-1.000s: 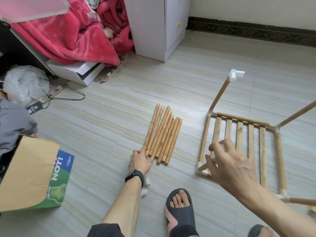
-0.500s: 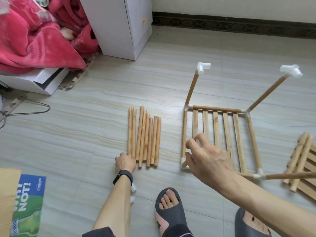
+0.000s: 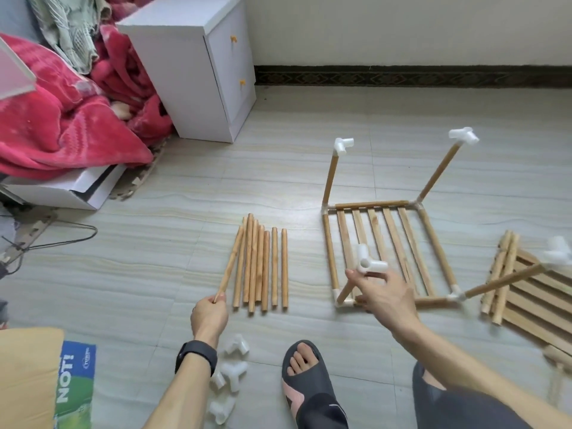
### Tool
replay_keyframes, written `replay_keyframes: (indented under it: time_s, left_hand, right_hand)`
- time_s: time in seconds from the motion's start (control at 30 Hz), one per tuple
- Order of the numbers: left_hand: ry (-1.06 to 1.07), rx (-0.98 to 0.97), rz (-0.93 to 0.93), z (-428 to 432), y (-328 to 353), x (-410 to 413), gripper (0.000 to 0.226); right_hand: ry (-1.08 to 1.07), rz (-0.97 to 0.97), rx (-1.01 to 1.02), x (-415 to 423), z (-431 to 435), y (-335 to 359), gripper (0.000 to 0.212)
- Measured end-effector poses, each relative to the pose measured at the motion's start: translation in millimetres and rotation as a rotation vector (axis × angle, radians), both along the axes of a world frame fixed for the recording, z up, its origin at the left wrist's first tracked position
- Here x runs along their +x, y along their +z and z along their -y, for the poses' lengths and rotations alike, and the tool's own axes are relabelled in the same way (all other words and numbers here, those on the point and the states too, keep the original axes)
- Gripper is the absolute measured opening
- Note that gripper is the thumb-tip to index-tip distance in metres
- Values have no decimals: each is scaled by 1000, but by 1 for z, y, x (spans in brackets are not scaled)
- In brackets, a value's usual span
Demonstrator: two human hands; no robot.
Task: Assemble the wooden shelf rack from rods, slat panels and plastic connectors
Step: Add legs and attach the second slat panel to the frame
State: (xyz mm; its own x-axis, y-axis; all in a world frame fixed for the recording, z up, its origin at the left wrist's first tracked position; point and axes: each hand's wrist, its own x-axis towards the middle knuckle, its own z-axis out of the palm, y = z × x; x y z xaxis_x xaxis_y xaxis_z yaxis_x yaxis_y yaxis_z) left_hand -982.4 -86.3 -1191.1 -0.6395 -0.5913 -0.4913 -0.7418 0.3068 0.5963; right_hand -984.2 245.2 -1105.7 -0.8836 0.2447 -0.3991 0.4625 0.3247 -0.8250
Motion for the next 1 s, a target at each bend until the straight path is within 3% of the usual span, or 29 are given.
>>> replay_keyframes:
  time_s: [0.07,0.13,0.27,0.4,0.63,0.7,0.87,1.0]
  left_hand:
    - [23,29,-27,-4,17,3,30]
    - [37,63,-71,-11,35,6,27]
    - [-11,97,-155,-32,69,5,30]
    - [-29,135,-242,-54,100,3,32]
    - [25,350,-486,-90,151,-1,30]
    - [-19,376,-523,-105,164,-11,32]
    - [-137,393,-537,-160,171,-48,32]
    - [-165,369,-490,-199,160,-80,32]
  right_hand:
    - [-114,46,-317,0,3,-12,45]
    - [-178,43,-447,-4,7,-19,28]
    - [-172,35,-230,-8,1,-18,46]
    - [37,95,14,0,-28,-17,39]
    - [269,81,44,8,-118,-12,37]
    - [236,64,22,10,-150,-6,35]
    - [-110,39,-41,2,-196,-3,35]
    - [-210,47,-108,-10,-205,-9,34]
